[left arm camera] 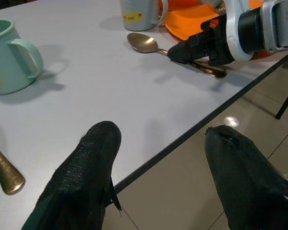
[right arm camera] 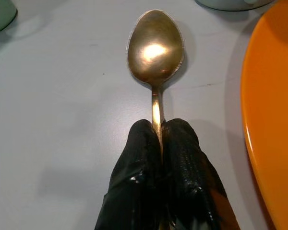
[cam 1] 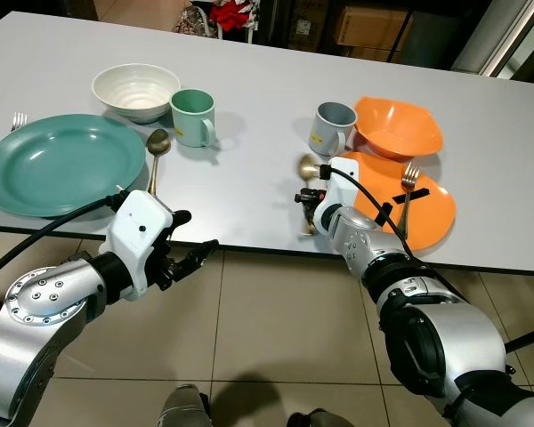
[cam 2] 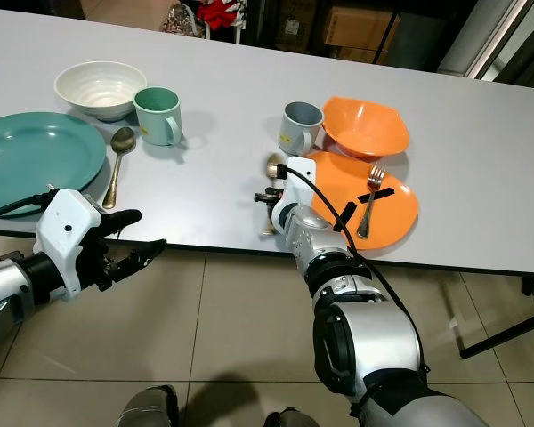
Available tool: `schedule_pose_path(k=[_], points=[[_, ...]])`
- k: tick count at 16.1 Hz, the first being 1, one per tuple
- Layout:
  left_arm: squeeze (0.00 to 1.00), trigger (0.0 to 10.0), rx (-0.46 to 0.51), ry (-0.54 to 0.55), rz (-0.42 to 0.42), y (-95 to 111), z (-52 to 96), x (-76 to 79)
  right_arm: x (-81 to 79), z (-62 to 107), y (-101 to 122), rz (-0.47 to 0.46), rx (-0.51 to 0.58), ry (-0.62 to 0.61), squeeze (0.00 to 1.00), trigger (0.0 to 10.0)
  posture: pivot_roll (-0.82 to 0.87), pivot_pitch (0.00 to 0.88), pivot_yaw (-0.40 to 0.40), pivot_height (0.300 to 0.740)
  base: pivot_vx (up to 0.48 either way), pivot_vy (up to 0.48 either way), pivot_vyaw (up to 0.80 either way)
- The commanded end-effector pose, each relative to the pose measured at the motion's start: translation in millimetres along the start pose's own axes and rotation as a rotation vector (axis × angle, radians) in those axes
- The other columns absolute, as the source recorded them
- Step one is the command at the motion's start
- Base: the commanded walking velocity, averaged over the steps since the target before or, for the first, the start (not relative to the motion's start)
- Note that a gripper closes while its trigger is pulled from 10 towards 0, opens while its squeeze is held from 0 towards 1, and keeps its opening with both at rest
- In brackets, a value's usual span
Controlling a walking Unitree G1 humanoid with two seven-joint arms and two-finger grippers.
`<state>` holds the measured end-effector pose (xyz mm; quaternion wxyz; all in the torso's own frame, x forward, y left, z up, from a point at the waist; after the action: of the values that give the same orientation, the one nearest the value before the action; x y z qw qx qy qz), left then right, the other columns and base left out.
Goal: Setting the table
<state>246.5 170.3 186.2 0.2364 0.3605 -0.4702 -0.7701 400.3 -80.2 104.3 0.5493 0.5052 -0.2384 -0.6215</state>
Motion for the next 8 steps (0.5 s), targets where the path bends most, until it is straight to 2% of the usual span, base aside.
schedule_pose_path(k=[1,5,8], points=[[0.00,10.0,0.002,-0.010,-0.010,1,-2.2,1.2,4.6,0.3,2,-0.009,-0.010,-0.012,0.00,0.0,0.22,0.073,-0.082,0.740,0.000,0.000,0.00],[0.00,10.0,0.008,-0.005,-0.017,3,-3.5,-0.3,5.7,0.5,7,-0.019,0.009,-0.015,0.00,0.0,0.22,0.069,-0.079,0.740,0.000,0.000,0.00],[0.00,10.0,0.011,0.008,-0.023,4,-4.2,-3.1,-0.4,1.8,35,-0.017,0.120,0.006,0.00,0.0,0.22,0.069,-0.074,0.740,0.000,0.000,0.00]])
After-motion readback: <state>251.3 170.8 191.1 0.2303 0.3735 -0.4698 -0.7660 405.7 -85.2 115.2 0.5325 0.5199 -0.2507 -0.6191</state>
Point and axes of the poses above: a point about 5 cm out from each wrist's last joint towards the gripper, its own z axis pointing back from the gripper into the wrist, its own y axis along the axis of the wrist's last joint, x = y × z, the point moved 2 cm from there along -z, pointing out of the wrist towards the gripper, and after that the axes turned 6 degrees about -z, right-handed, at the moved point
